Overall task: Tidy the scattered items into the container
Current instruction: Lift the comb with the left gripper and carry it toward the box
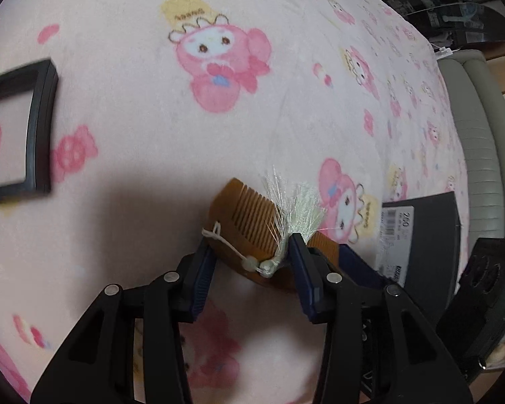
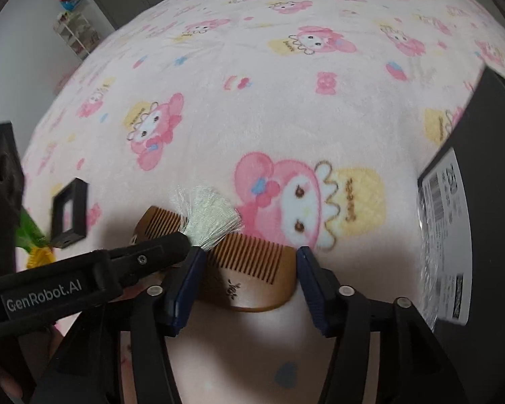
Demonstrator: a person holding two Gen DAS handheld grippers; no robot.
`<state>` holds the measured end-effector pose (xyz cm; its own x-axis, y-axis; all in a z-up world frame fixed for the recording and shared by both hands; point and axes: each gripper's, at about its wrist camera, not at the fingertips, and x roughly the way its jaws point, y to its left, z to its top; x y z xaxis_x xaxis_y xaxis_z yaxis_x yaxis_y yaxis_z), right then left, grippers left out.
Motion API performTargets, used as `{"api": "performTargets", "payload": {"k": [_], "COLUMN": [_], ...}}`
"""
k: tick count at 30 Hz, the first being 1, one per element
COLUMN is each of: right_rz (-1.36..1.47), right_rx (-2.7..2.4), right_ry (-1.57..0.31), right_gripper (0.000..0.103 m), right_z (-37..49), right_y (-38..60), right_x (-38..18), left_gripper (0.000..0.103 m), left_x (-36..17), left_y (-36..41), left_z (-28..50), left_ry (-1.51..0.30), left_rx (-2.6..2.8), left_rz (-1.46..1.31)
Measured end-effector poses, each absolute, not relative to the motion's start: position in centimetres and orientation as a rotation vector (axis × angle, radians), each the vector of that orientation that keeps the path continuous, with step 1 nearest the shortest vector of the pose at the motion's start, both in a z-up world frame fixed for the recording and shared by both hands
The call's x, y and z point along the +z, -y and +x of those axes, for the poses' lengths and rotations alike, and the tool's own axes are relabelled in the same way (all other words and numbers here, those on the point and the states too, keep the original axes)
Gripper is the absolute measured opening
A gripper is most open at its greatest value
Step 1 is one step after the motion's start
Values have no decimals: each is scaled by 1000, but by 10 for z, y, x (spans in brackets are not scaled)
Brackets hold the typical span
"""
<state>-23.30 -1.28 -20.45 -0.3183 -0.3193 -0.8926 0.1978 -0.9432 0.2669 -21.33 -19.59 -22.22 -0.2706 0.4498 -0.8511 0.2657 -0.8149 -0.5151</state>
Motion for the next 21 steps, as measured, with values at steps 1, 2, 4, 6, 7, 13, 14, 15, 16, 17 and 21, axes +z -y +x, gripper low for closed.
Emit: {"api": "performTargets", "payload": {"k": [1,2,4,6,7,13,14,15,16,17,21], "right_rz": [1605,1604,1589,1578,1574,1552,1551,1550,1549,1543,1505], "right_rx": [-2306,-2297,-2291,-2286,-2283,-2249,-2246,-2245,-2245,-2244,-2243], "right_ry": [165,174,155,133,126,127,131,131,132,136,156], "right_gripper": [49,49,49,49,48,48,48,48,48,48,45], "right_z": [-229,-226,-217,-208,-203,-179,-176,-173,-171,-169,-162], "right_y": [11,9,8,6,4,-12,-15,-18,-21,-22,-38], "right_x": [-203,-202,-196,-188,-185,-169,-167,-164,-162,-161,-146], "left_gripper": [41,41,41,39,39,39,39,39,39,38,36], "left_x": [-220,-216,-208,-200,-196,-180,-179,-177,-176,-174,-159], "left_y": [195,193,189,184,182,153,147,141,138,136,128], "left_z": [-210,-207,-198,-186,-180,-160,-159,-158,-157,-155,-149], "left_ry": [905,900,897,922,935,919,912,912,919,928,940], "left_rx": [2229,2233,2238,2236,2236,2230,2235,2233,2223,2211,2196], "left_rz": [-1812,-1805,-1786,-1740,-1716,-1627,-1618,-1608,-1596,-1584,-1533]}}
